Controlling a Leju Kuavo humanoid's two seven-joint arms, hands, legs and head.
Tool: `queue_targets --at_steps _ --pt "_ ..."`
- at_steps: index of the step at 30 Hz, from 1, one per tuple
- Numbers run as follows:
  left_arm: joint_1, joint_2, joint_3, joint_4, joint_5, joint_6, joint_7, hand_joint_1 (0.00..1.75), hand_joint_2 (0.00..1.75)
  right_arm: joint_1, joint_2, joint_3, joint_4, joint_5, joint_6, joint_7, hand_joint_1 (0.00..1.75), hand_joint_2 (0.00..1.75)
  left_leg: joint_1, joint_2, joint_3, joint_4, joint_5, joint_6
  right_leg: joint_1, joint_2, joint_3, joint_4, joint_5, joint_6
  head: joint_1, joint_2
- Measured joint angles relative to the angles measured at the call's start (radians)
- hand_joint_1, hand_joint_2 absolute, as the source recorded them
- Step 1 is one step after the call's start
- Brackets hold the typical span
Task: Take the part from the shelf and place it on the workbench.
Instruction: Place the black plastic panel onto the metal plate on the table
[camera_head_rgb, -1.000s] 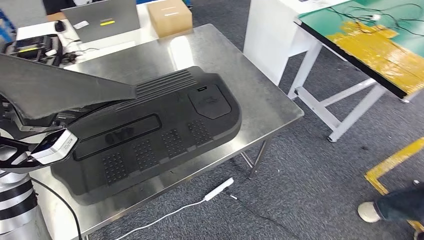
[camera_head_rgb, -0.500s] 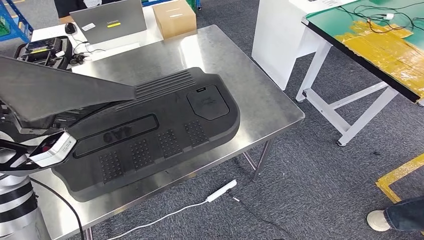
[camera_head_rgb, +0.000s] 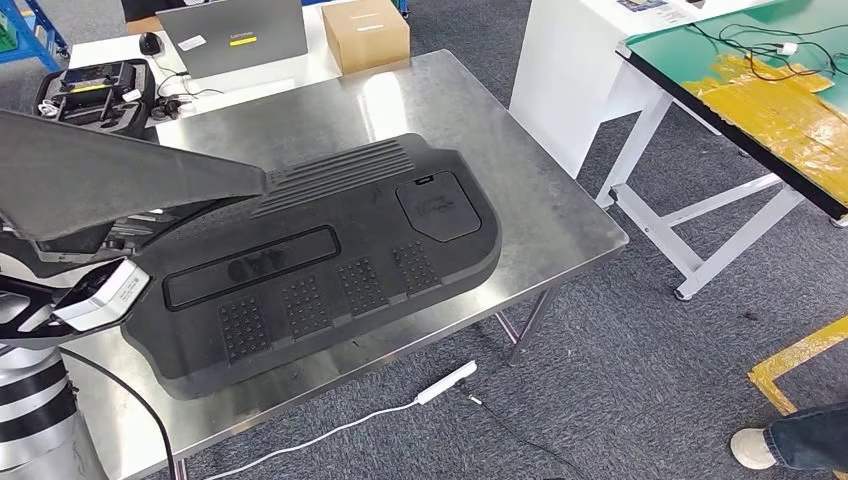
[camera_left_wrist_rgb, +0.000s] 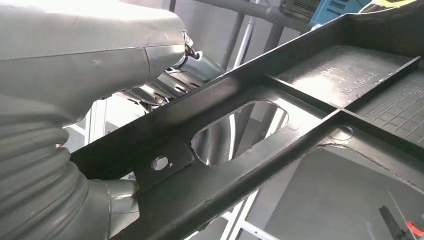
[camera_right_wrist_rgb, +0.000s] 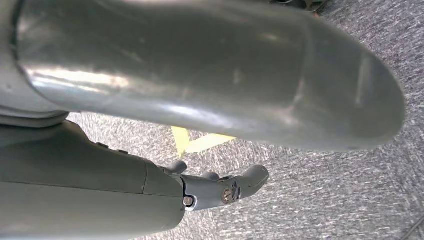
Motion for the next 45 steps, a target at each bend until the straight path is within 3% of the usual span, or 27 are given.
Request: queue_targets --at_steps 8,20,26,29,35,40,45 --pt "-0.045 -0.008 -0.029 0.045 -0.090 0.000 0.000 1.75 1.75 -0.003 0.000 0.010 0.001 0.006 0.005 0.007 0.00 0.00 0.000 0.000 0.000 0.000 0.002 0.003 0.000 0.000 -0.001 0.000 0.002 0.004 0.000 0.000" --pt "-0.147 -0.023 -0.085 0.224 -0.223 0.000 0.005 1.75 1.75 -0.011 -0.003 0.037 0.005 0.015 0.008 0.020 0.00 0.00 0.002 0.000 -0.001 0.000 0.003 0.003 0.003 0.000 -0.001 0.000 0.003 0.004 0.000 0.000" --pt "-0.187 -0.025 -0.129 0.304 -0.290 0.000 0.116 1.75 1.75 -0.014 -0.005 0.048 0.010 0.017 0.008 0.023 0.00 0.00 0.002 0.000 -0.001 0.000 0.003 0.003 0.003 0.000 -0.001 0.000 0.003 0.004 0.000 0.000" --pt "-0.212 -0.007 -0.195 0.349 -0.326 0.000 0.241 1.75 1.75 -0.017 -0.007 0.055 0.012 0.017 0.008 0.023 0.00 0.00 0.002 -0.001 -0.001 0.000 0.003 0.003 0.003 0.000 -0.001 0.000 0.003 0.004 0.000 0.000" --pt "-0.257 0.045 -0.337 0.422 -0.355 0.000 0.393 1.75 1.75 -0.018 -0.009 0.065 0.015 0.020 0.009 0.025 0.00 0.00 0.002 -0.001 -0.001 0.000 0.003 0.003 0.003 0.000 -0.001 0.000 0.003 0.004 0.000 0.000" --pt "-0.363 0.111 -0.560 0.549 -0.360 0.000 0.601 1.75 1.75 -0.024 -0.023 0.084 0.020 0.031 0.031 0.033 0.00 0.00 0.002 -0.001 -0.002 0.000 0.003 0.004 0.003 0.000 -0.001 0.000 0.003 0.004 0.000 0.000" --pt "-0.460 0.140 -0.778 0.692 -0.362 0.000 0.679 1.75 1.75 -0.029 -0.040 0.103 0.022 0.028 0.054 0.037 0.00 0.00 0.002 -0.001 -0.002 0.000 0.004 0.005 0.003 0.000 -0.001 0.000 0.003 0.004 0.000 0.000"
